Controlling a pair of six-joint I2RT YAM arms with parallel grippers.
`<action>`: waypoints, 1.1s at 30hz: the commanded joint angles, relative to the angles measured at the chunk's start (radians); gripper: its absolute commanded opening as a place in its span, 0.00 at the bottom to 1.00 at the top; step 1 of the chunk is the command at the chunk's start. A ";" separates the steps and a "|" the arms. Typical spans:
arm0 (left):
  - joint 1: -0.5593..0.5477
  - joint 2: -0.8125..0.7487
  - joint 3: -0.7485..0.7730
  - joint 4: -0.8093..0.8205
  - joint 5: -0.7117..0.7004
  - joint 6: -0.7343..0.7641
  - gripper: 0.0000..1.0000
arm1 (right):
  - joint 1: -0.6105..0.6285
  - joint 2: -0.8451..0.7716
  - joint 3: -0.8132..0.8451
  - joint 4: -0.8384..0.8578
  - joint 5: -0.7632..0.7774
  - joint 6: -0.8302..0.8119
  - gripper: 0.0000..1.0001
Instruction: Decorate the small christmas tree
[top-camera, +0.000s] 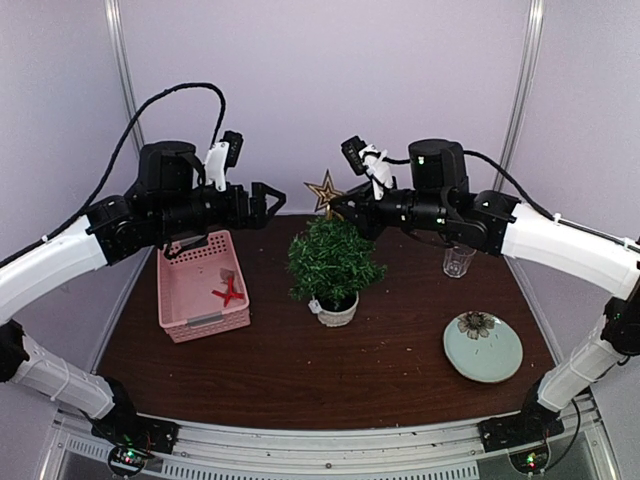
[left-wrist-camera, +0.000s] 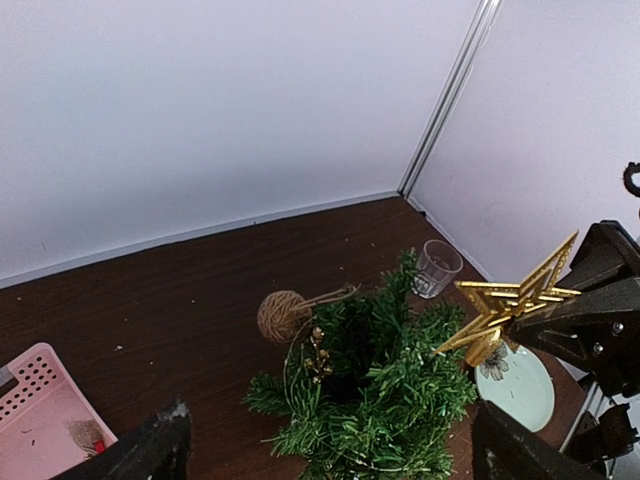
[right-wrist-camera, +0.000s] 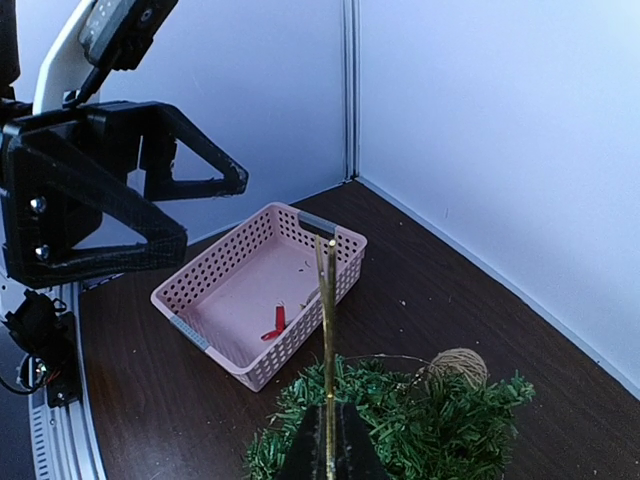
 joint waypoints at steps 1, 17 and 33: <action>0.008 0.006 0.030 0.002 0.001 0.014 0.98 | -0.005 0.003 -0.048 0.118 -0.013 -0.067 0.00; 0.011 0.026 0.034 0.012 -0.004 0.030 0.98 | -0.010 -0.010 -0.122 0.230 0.058 -0.166 0.00; 0.014 0.045 0.041 0.011 0.005 0.036 0.98 | -0.024 -0.053 -0.210 0.372 0.098 -0.165 0.00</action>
